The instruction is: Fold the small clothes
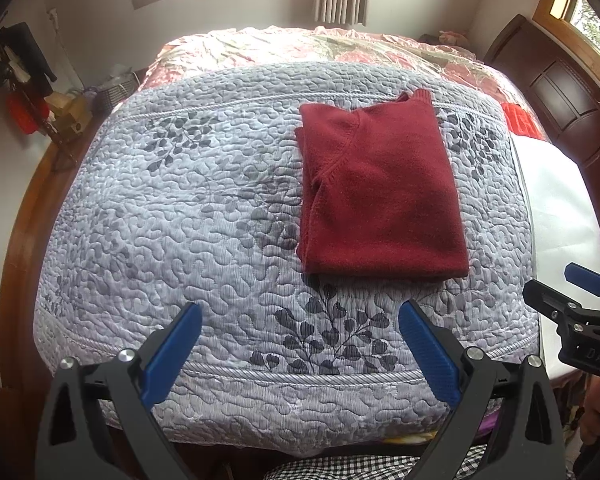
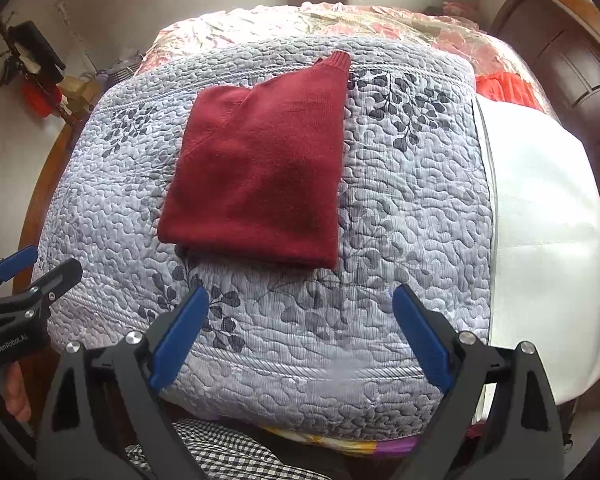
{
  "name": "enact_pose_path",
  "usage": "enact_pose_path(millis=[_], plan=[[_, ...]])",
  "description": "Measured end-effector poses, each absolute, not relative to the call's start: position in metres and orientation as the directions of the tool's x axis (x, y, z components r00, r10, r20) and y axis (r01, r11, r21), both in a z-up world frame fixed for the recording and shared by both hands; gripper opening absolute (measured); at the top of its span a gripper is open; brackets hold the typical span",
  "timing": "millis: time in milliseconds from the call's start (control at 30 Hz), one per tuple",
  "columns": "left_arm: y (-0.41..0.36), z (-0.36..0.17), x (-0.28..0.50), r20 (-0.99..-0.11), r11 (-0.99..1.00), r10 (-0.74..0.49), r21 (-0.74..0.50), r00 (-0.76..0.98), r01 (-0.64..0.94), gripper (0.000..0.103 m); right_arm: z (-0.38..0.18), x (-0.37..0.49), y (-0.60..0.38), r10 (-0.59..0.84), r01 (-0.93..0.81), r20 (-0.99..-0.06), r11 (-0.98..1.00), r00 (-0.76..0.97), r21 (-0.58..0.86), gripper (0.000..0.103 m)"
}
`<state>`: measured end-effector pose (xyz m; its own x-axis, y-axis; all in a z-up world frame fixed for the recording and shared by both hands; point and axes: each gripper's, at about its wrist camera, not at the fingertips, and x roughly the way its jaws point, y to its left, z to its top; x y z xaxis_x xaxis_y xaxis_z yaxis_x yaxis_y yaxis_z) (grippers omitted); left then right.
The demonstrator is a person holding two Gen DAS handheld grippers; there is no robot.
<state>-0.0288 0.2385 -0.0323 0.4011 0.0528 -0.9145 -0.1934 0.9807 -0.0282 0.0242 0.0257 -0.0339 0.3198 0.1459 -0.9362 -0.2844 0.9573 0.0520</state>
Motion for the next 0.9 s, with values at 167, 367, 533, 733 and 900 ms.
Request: enact_pose_path(millis=[167, 367, 533, 733, 900], plan=[[0.2383, -0.0327, -0.0292, -0.914, 0.981, 0.057, -0.024, 0.402, -0.193, 0.099, -0.0346, 0.0242, 0.0249, 0.145, -0.279, -0.937, 0.959, 0.317, 0.054, 0.093], [0.2404, -0.0334, -0.0296, -0.915, 0.980, 0.059, -0.022, 0.399, -0.196, 0.099, -0.0345, 0.0244, 0.0246, 0.142, -0.275, -0.937, 0.960, 0.319, 0.052, 0.093], [0.2417, -0.0343, -0.0295, -0.916, 0.980, 0.061, -0.020, 0.396, -0.198, 0.099, -0.0360, 0.0243, 0.0236, 0.138, -0.272, -0.939, 0.961, 0.315, 0.050, 0.093], [0.2411, -0.0365, -0.0294, -0.918, 0.980, 0.063, -0.018, 0.391, -0.198, 0.099, -0.0376, 0.0253, 0.0222, 0.126, -0.264, -0.938, 0.964, 0.321, 0.039, 0.093], [0.2417, -0.0381, -0.0297, -0.919, 0.980, 0.064, -0.015, 0.388, -0.199, 0.099, -0.0389, 0.0262, 0.0231, 0.119, -0.266, -0.940, 0.963, 0.320, 0.031, 0.093]])
